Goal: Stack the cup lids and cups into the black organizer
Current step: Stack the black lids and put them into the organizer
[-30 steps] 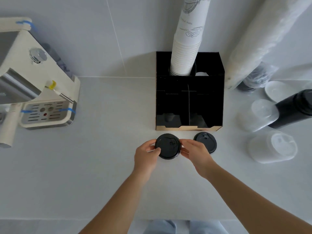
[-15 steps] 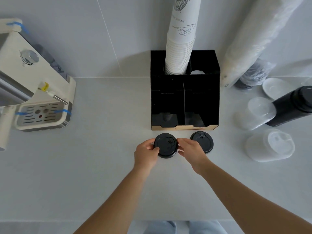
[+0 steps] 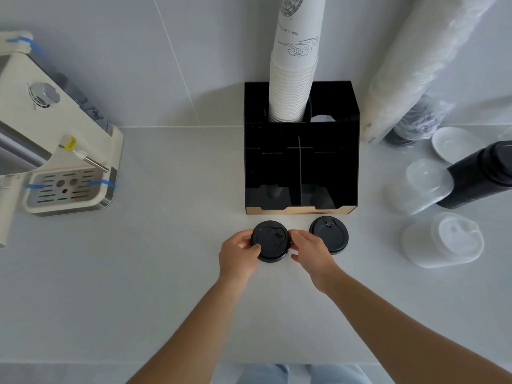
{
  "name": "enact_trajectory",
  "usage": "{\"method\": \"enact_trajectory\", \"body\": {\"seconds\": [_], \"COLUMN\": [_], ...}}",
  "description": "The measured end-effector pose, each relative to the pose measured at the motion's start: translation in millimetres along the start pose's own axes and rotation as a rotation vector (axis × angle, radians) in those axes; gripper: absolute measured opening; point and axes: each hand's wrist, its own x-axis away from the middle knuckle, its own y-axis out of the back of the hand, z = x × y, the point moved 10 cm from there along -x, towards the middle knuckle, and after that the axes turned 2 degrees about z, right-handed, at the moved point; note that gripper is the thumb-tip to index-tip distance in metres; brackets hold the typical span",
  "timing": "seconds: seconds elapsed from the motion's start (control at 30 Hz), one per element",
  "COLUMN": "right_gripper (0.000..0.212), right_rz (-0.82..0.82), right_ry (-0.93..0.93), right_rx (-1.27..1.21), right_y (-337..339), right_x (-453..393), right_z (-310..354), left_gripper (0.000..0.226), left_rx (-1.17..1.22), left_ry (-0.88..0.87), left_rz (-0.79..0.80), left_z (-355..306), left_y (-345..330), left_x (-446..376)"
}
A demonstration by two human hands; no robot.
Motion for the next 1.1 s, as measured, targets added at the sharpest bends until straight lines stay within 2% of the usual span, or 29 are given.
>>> {"method": "enact_trajectory", "body": {"seconds": [0.17,0.37,0.43,0.57,0.63,0.73,0.87,0.97,1.1], "right_gripper": [0.03,0.018,0.026,0.035,0.041,0.043,0.04,0.037,0.037], "right_rz": [0.02,-0.005,-0.039,-0.077,-0.079,-0.07,-0.05,-0.033,-0.003], "right_ry": [0.006,0.128,0.149,0.181,0.178,0.166,0.159,0.162,0.148], "right_rx": [-0.031,-0.013,-0.03,-0.056,-0.048,-0.046,-0.078,-0.072,0.02], "right_y": [8,50,66,94,105,114,120,125,126], "right_x": [7,17,15,10,6,3,1,-2,-6], "right_z": [0,11,10,13,15,14,10,8,8], "left_gripper": [0.03,0.032,0.037,0.062,0.068,0.063,0.045,0.035,0.032], "left_rx": [0.099,0.217,0.192,0.15,0.178,0.275,0.332,0.266,0.2], "left_ry": [0.02,0.031,0.025,0.069,0.102,0.18,0.254,0.233,0.173], "left_rz": [-0.054,0.034,0.06,0.157,0.193,0.203,0.197,0.168,0.183], "left_z": [1,-11,-17,-24,-26,-20,-8,-7,-16], "left_y": [5,-25,-39,-75,-91,-104,-116,-115,-111], "left_x": [9,27,31,39,43,47,51,48,37]}}
